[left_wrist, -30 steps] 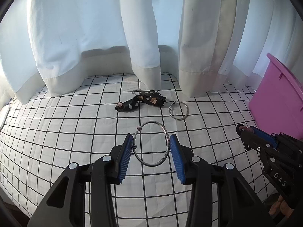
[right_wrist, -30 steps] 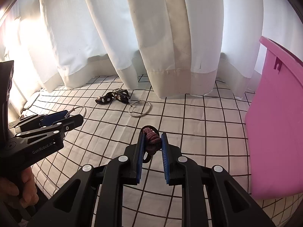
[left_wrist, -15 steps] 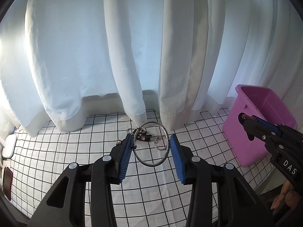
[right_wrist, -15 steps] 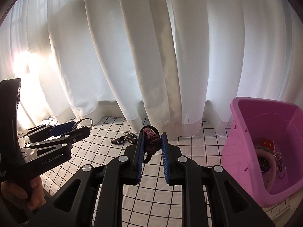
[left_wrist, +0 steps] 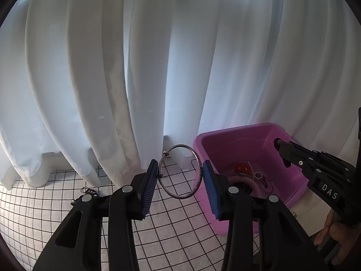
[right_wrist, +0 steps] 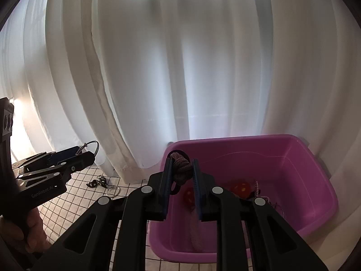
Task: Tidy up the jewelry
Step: 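Lift the bangle and hair tie with both tools and carry them over the pink basin, then open the left tool dropping the bangle while the right tool lowers the hair tie into the basin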
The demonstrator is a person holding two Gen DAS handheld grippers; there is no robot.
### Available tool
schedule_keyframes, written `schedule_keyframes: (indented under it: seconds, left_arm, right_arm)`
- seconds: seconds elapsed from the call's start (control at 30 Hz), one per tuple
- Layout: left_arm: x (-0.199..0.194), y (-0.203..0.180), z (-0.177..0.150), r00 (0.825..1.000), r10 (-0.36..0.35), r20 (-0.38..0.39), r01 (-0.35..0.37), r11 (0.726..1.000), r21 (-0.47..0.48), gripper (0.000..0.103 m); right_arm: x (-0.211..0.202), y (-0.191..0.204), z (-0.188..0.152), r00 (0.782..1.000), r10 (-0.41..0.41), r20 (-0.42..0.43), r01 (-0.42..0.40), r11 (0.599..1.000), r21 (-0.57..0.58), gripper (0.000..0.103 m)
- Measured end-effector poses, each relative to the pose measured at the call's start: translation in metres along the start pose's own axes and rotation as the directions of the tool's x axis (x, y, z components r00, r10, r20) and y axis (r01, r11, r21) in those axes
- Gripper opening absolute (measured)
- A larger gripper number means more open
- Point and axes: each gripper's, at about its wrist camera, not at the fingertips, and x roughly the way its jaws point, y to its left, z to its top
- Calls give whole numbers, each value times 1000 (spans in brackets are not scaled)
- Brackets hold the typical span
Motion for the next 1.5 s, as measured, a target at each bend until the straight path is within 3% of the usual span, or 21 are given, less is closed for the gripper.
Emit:
schedule_keyframes:
  seconds: [0.2,0.43,0.73,0.93,1.13,1.27,1.33,1.4,1.5]
  left_arm:
    - [41,-71,9,999,-17,-47,16,1000,-24,40]
    - [87,-120,7,993,5,-122,-12,998,-56,40]
    - [141,-144,-4,966,62,-251,-88,992,-92,40]
    - [168,-141,-16,925,66,-374,-127,982,-138,40]
    - [177,-141,-22,905,91,-415,-161,977,-137,41]
    - [178,-138,-22,902,87,-423,-169,972,-162,41]
    - [177,-137,-21,904,99,-416,-180,971,-159,48]
    - [175,-137,-19,909,102,-405,-180,970,-161,65]
    - [172,-139,-16,917,115,-381,-186,971,-153,74]
  right_arm:
    - [1,-88,4,999,-19,-38,20,1000,14,18]
    - [29,-145,4,994,25,-111,-23,999,22,18]
    - [73,-169,-6,965,47,-257,-44,999,16,18]
    - [98,-173,-16,929,59,-365,-59,998,11,18]
    - [107,-175,-19,921,63,-384,-65,998,8,18]
    - [105,-173,-19,923,59,-380,-63,998,2,18]
    - [106,-175,-18,924,58,-379,-61,998,4,22]
    - [105,-176,-17,926,52,-374,-55,998,4,31]
    - [104,-178,-16,929,49,-366,-50,999,7,34]
